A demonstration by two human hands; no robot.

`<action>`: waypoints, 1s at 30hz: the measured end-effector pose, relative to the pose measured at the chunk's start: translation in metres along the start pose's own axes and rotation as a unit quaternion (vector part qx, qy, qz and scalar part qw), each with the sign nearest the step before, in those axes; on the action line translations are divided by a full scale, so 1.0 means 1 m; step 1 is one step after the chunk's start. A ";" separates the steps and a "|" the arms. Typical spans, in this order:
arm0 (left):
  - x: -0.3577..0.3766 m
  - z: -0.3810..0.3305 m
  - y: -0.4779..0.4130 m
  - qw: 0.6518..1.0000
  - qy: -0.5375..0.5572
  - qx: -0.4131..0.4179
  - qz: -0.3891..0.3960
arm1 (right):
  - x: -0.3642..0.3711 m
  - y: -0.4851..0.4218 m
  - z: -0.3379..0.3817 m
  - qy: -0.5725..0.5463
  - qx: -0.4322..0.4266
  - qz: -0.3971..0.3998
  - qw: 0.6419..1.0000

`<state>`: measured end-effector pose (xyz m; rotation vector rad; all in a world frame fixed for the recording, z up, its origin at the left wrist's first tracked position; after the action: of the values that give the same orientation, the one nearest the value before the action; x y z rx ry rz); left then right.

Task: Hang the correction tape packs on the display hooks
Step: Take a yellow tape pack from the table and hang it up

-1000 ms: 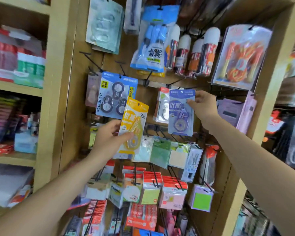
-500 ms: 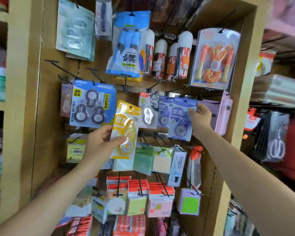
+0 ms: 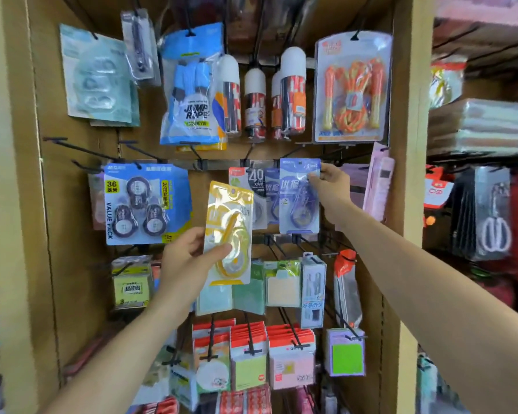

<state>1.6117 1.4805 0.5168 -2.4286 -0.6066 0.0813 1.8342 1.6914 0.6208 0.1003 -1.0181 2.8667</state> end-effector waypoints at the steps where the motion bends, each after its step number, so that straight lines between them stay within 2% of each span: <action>1: 0.001 0.000 -0.001 1.000 0.000 -0.003 0.001 | 0.000 -0.001 -0.001 0.003 -0.003 0.005 1.000; 8: 0.017 -0.010 -0.028 0.999 -0.028 0.013 0.022 | -0.002 -0.013 0.006 0.042 -0.049 0.012 0.998; 14: 0.043 -0.028 -0.069 0.998 -0.035 0.039 0.041 | -0.012 -0.024 0.013 0.157 -0.107 0.002 0.982; 19: 0.060 -0.027 -0.084 0.996 -0.059 0.062 0.028 | -0.009 -0.037 0.005 0.249 -0.087 0.000 0.965; 24: 0.061 -0.016 -0.085 0.994 -0.093 0.063 -0.003 | 0.008 -0.049 -0.005 0.298 -0.028 0.002 0.954; 26: 0.060 -0.014 -0.085 0.993 -0.098 0.061 0.003 | 0.012 -0.050 -0.014 0.268 -0.017 -0.003 0.963; 30: 0.059 -0.016 -0.088 0.996 -0.074 0.055 0.022 | -0.002 -0.019 -0.017 0.084 -0.035 -0.045 0.995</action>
<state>1.6317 1.5591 0.5863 -2.3431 -0.5979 0.3070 1.8375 1.7167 0.6190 -0.0965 -1.0496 2.7024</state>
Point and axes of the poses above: each hand's wrist, its own y-axis away from the middle knuckle, its own x-axis out of the palm, z = x × y, the point moved 4 cm from there along -y, towards the middle knuckle, and after that the axes turned 3 degrees about y, right-handed, at the moved point
